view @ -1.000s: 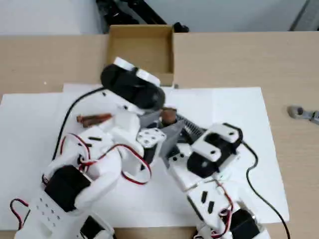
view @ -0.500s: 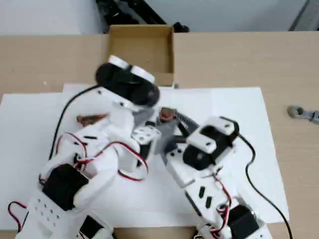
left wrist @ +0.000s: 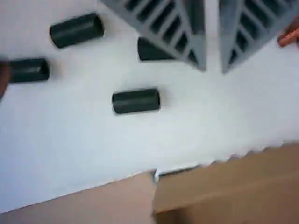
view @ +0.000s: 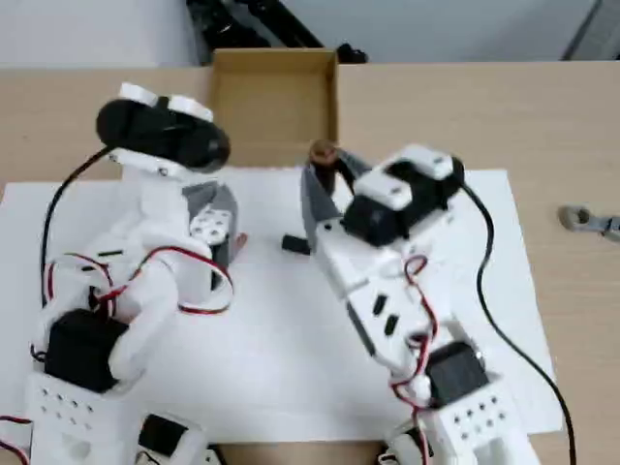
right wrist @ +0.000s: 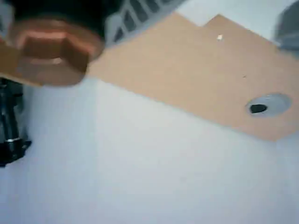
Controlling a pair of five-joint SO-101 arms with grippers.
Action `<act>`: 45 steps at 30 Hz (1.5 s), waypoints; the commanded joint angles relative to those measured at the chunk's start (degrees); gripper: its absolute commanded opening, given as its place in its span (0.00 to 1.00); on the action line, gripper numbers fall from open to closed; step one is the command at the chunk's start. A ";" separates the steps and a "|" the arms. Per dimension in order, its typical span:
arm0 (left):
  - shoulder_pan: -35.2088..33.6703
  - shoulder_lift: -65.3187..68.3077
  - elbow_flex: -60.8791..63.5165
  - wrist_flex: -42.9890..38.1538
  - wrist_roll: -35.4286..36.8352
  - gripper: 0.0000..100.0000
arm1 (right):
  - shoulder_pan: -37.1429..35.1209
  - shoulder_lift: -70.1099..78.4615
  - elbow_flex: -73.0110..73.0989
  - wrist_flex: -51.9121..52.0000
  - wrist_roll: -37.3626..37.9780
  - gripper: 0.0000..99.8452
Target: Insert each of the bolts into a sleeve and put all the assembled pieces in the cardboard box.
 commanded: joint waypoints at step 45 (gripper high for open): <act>-19.43 -0.70 5.41 3.69 -6.07 0.01 | 8.31 89.19 -68.66 -12.79 -5.36 0.00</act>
